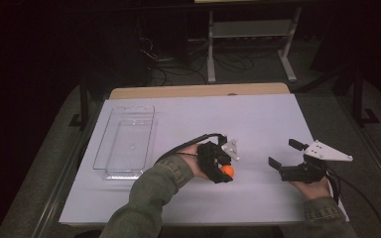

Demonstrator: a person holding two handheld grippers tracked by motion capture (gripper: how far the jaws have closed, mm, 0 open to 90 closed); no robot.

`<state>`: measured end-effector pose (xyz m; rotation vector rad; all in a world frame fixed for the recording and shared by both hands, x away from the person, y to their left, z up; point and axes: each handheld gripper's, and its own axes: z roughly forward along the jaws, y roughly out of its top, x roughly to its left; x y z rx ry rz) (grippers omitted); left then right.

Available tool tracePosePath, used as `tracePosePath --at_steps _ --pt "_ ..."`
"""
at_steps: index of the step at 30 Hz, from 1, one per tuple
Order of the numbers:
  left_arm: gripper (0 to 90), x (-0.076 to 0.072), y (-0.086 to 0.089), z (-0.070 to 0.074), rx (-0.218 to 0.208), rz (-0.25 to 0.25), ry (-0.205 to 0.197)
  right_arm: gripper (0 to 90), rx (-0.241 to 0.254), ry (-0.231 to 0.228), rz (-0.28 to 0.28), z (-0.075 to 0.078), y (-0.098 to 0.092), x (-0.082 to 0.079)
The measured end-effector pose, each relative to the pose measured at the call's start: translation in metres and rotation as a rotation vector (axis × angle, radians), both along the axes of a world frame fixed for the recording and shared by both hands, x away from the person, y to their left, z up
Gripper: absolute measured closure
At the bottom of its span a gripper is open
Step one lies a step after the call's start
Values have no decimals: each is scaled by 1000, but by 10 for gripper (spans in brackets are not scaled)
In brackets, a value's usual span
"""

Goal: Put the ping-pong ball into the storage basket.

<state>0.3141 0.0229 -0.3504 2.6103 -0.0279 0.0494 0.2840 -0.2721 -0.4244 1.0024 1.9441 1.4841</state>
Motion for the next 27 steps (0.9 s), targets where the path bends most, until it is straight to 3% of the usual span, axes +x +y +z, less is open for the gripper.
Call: tracePosePath --at_steps 27 --pt "503 1 33 12 22 61 -26 0 -2 2 0 0 0 0"
